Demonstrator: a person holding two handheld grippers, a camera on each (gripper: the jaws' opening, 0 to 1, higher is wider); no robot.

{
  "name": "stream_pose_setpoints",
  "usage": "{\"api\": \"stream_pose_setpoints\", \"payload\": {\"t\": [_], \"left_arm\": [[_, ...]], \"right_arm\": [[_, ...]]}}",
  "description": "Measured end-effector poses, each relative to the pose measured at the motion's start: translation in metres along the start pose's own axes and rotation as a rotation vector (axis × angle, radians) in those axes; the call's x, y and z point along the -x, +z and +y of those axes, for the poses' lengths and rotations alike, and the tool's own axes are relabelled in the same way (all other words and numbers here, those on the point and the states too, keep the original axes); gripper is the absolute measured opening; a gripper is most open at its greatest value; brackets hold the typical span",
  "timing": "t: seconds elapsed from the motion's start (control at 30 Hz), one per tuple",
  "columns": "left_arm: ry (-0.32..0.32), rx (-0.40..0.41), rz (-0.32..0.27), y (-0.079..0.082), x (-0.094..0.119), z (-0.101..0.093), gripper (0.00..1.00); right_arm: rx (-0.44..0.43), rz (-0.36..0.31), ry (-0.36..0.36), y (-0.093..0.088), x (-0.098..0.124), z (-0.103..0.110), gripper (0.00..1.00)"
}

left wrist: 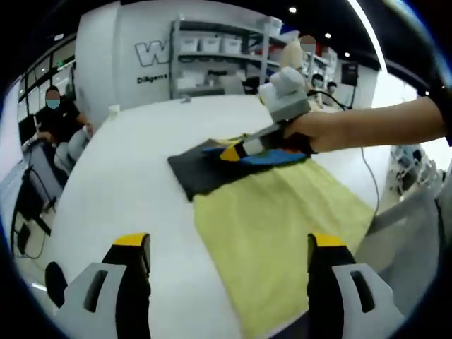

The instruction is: Fold the garment on the visible template until the final outline fits inside the template.

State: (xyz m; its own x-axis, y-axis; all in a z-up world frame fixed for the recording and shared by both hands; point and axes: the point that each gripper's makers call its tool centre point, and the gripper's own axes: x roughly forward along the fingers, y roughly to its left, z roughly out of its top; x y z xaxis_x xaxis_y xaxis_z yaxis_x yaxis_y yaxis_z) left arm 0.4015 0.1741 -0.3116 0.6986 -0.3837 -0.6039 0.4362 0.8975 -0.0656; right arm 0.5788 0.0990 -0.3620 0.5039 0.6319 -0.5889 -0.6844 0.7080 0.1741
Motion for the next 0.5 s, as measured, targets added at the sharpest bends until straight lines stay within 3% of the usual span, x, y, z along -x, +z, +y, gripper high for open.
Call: {"api": "stream_pose_setpoints", "payload": {"t": [0.17,0.33,0.5], "left_arm": [[0.004,0.003,0.017,-0.006,0.001,0.003,0.86],[0.009,0.009,0.018,-0.005,0.000,0.001,0.85],[-0.004,0.005,0.022,-0.004,-0.003,-0.003,0.84]], "right_arm": [[-0.070,0.016,0.025,-0.007,-0.007,0.007,0.07],[-0.030,0.014,0.078,-0.002,-0.011,0.023,0.10],[-0.022,0.014,0.087,-0.001,-0.013,0.023,0.10]]}}
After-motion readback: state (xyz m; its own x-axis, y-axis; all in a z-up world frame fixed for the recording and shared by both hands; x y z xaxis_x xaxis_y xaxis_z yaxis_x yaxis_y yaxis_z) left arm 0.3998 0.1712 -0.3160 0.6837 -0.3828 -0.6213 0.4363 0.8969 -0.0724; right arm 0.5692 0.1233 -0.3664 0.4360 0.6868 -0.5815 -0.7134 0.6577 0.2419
